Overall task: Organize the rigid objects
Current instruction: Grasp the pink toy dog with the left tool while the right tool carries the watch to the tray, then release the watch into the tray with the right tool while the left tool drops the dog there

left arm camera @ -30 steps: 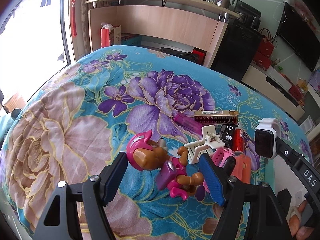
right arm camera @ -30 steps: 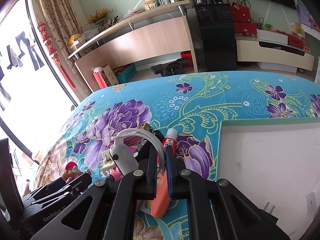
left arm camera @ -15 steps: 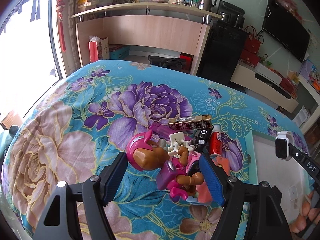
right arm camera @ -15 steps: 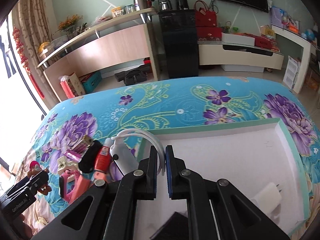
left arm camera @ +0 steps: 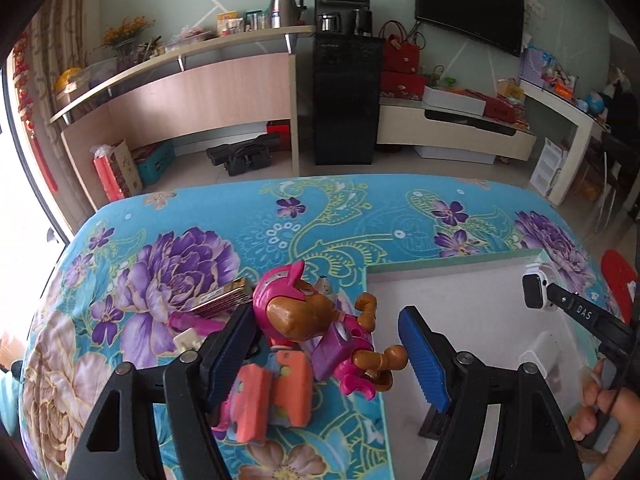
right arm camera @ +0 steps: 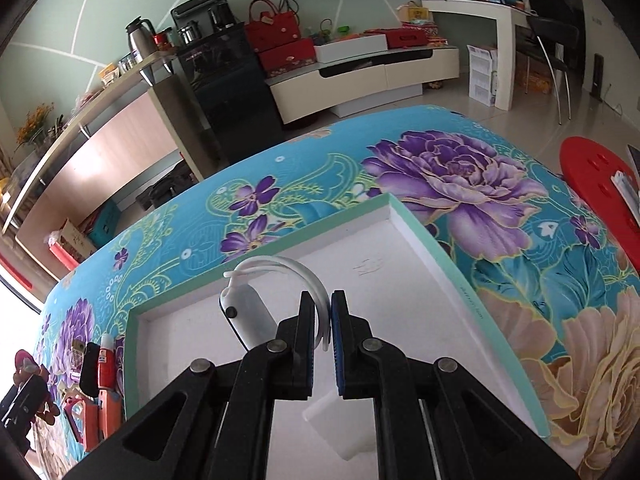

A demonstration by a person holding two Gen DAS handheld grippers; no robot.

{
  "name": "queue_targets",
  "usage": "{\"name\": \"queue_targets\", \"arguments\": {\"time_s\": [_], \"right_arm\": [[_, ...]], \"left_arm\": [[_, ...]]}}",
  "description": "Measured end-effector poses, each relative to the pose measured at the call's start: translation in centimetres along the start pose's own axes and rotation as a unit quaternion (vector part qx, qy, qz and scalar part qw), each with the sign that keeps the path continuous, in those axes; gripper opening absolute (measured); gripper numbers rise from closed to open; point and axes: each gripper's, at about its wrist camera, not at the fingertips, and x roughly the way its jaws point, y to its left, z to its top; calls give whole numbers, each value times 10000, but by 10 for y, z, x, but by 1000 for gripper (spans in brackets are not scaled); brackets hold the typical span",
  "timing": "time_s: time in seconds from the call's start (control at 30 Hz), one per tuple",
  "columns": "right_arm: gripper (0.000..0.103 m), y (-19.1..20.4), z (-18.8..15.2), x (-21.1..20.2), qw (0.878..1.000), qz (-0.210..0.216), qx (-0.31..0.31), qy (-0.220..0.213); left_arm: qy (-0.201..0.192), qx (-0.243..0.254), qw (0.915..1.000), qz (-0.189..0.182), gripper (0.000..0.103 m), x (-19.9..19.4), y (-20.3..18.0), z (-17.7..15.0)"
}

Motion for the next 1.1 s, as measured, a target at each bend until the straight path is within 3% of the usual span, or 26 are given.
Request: {"name": "queue_targets", "arguments": {"time_s": [0.2,0.33,0.73,0.8,0.87,1.03,1.1], "right_arm": [[9,-19,-1,8,9995,-102,256,142],[10,-29,-1,15,9988,-145,399,237],[12,-32,-3,24,9979,-146,402,495],[26,-32,-3,23,9979,-138,396,502],[34,-31,-2,22,9981,-128,371,485],[34,-26,1,13,9987,-125,266,428],[46,-22,2,9,9990,-163,152,388]], "left_arm": [[189,579,9975,-368,77,36,-59,10],[428,663,9955,-518,77,61,-82,9],[830,619,9938,-408,77,95,-91,-1],[844,613,9937,-417,78,93,-91,-1],[836,593,9939,-410,78,90,-89,1],[754,470,9957,-281,84,82,-78,7],[662,411,9967,-212,94,77,-72,9]]}}
